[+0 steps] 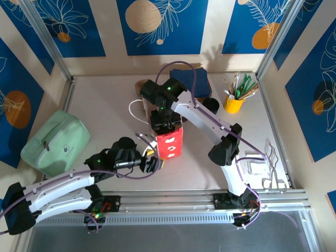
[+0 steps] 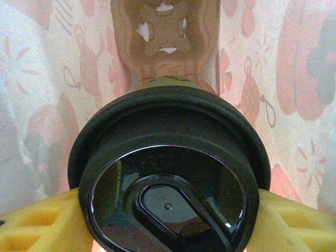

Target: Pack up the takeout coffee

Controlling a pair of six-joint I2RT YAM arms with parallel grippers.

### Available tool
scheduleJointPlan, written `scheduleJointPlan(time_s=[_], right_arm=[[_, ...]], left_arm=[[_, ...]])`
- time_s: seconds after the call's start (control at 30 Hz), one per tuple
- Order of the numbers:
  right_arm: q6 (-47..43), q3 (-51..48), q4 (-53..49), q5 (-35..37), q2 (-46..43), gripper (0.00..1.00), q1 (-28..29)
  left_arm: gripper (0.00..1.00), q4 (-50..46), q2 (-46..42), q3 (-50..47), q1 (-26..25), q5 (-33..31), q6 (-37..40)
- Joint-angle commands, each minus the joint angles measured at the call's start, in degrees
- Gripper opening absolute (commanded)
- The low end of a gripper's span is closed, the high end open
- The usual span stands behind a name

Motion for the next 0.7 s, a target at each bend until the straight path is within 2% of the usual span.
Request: scheduleJointPlan(time_s=[0.0,0.33,0.67], right_arm=[[-2.8,0.4,-6.9,0.5,1.5,0.65,0.0],[-3.5,-1.1,-5.1,0.2,2.3,0.64,-1.1],[-4.4,-3.8,-2.5,-1.4,2.0,0.64,-1.2]], left_arm=[[0.73,-3.6,-3.5,0.9,-0.5,-1.1,2.0],[0.74,-8.5,-10.3,2.6,-0.5,-2.9,2.4],[0.74,-9.3,-10.4,3.4,-0.5,-3.0,2.7]])
